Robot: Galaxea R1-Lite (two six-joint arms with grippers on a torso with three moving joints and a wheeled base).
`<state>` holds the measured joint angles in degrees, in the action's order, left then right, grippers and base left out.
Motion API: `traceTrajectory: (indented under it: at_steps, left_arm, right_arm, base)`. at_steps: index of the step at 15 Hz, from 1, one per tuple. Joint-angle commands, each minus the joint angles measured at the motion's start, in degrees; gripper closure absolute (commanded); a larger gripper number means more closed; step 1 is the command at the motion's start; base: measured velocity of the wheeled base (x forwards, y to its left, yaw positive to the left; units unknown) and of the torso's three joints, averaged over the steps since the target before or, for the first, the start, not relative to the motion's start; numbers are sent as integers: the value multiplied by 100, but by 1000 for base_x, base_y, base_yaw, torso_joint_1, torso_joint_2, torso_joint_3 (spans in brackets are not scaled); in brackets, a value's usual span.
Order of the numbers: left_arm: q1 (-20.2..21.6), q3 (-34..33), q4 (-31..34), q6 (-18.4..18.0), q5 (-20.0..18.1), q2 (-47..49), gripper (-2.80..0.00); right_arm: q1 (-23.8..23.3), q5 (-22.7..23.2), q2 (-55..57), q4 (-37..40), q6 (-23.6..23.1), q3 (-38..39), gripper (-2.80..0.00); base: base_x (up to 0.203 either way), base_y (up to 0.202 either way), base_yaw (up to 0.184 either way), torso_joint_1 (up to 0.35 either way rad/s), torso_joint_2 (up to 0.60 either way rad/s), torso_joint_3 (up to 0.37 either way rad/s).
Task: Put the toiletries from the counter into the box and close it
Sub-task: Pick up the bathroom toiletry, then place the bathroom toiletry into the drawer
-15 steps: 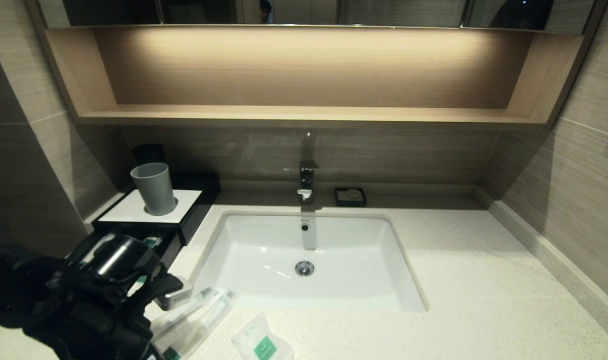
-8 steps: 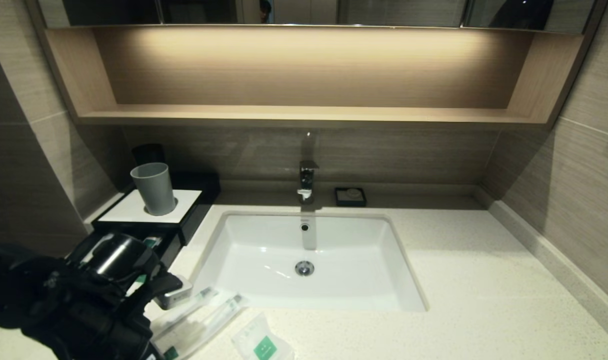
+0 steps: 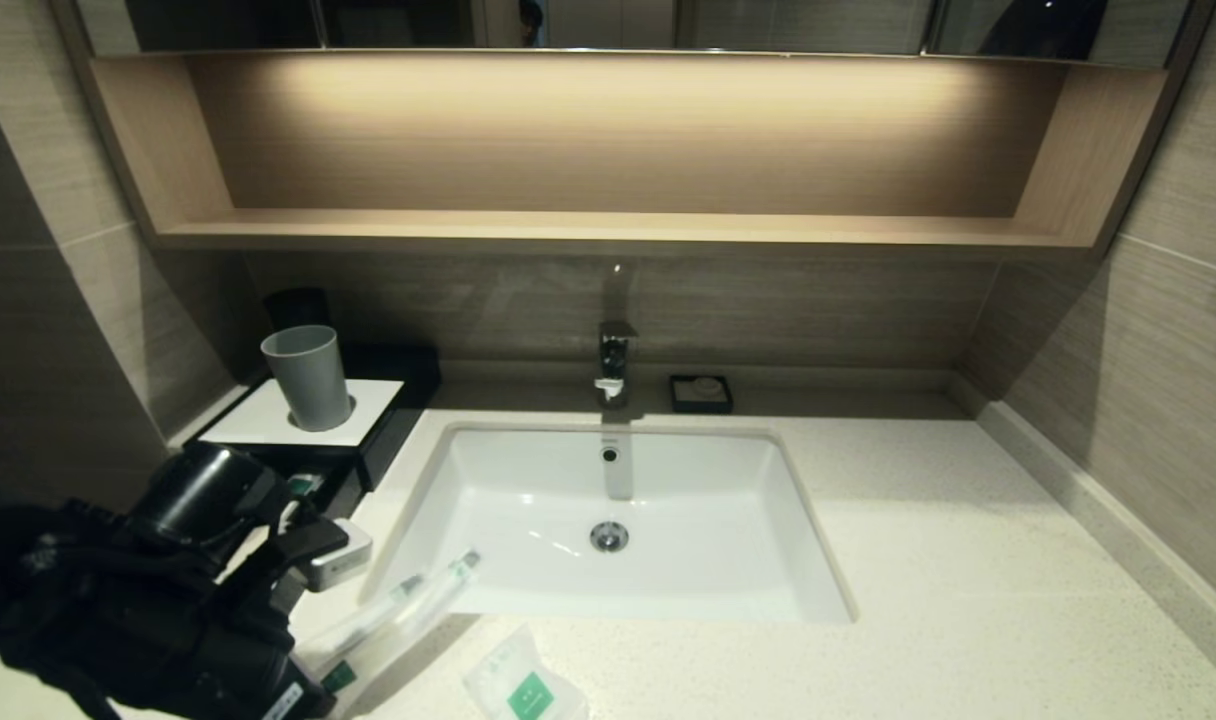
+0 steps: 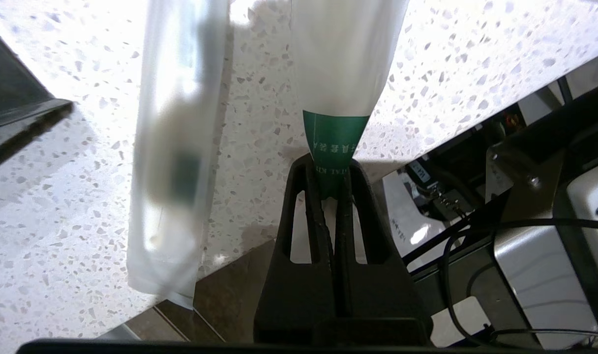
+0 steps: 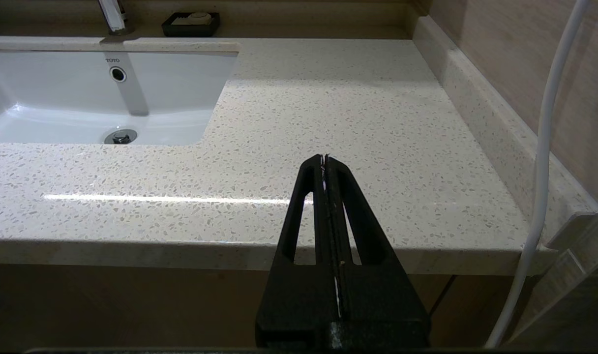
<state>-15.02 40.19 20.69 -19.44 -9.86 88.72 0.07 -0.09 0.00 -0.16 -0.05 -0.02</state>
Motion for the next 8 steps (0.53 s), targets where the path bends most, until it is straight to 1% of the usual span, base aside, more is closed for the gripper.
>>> traceTrajectory:
  at_steps: [1, 4, 5, 6, 8]
  left_arm:
    - [22, 130, 8, 284, 0, -346, 0]
    - [157, 454, 52, 977, 22, -403, 0]
    - [257, 572, 65, 1135, 27, -400, 0]
    - [415, 698, 93, 1241, 28, -391, 0]
    - [820, 997, 258, 1294, 35, -344, 0]
  right_arm:
    - [1, 0, -9, -2, 1, 11, 0]
    - [1, 0, -9, -2, -4, 11, 0]
    - [1, 0, -9, -2, 1, 11, 0]
    - [1, 0, -9, -2, 3, 11, 0]
    - [1, 0, -9, -2, -4, 11, 0]
  base:
    - [0, 0, 0, 0, 0, 0]
    - [0, 0, 0, 0, 0, 0]
    - [0, 0, 0, 0, 0, 0]
    - [0, 0, 0, 0, 0, 0]
    - [0, 0, 0, 0, 0, 0]
